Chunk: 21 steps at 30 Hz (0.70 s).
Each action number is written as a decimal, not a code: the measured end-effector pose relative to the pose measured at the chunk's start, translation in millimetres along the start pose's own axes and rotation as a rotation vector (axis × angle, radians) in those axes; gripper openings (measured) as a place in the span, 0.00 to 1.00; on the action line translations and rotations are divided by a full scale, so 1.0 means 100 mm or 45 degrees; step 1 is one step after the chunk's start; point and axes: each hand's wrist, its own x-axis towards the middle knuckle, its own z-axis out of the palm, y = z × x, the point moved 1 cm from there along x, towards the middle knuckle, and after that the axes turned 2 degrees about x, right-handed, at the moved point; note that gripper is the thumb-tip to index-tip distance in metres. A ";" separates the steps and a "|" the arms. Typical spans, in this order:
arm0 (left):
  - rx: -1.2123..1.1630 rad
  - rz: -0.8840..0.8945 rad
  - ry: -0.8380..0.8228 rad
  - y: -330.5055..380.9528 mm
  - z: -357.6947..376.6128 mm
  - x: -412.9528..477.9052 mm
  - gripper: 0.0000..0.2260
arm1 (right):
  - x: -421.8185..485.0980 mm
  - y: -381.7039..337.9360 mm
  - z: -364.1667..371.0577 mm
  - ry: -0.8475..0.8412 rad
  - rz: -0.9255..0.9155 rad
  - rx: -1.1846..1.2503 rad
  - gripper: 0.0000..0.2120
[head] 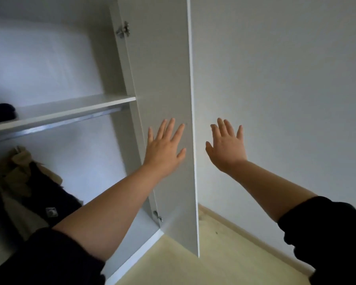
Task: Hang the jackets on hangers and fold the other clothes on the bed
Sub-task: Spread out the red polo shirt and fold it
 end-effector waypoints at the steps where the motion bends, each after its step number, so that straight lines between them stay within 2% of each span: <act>1: -0.033 0.042 0.006 0.28 -0.04 -0.01 0.31 | -0.18 0.23 -0.10 -0.001 0.047 -0.022 0.27; 13: -0.431 0.517 -0.008 3.99 -1.00 -0.76 0.30 | -3.28 2.70 -1.75 -0.078 0.622 -0.300 0.28; 21: -0.645 0.888 0.026 6.18 -1.69 -1.49 0.29 | -5.11 3.88 -2.67 -0.066 1.018 -0.507 0.27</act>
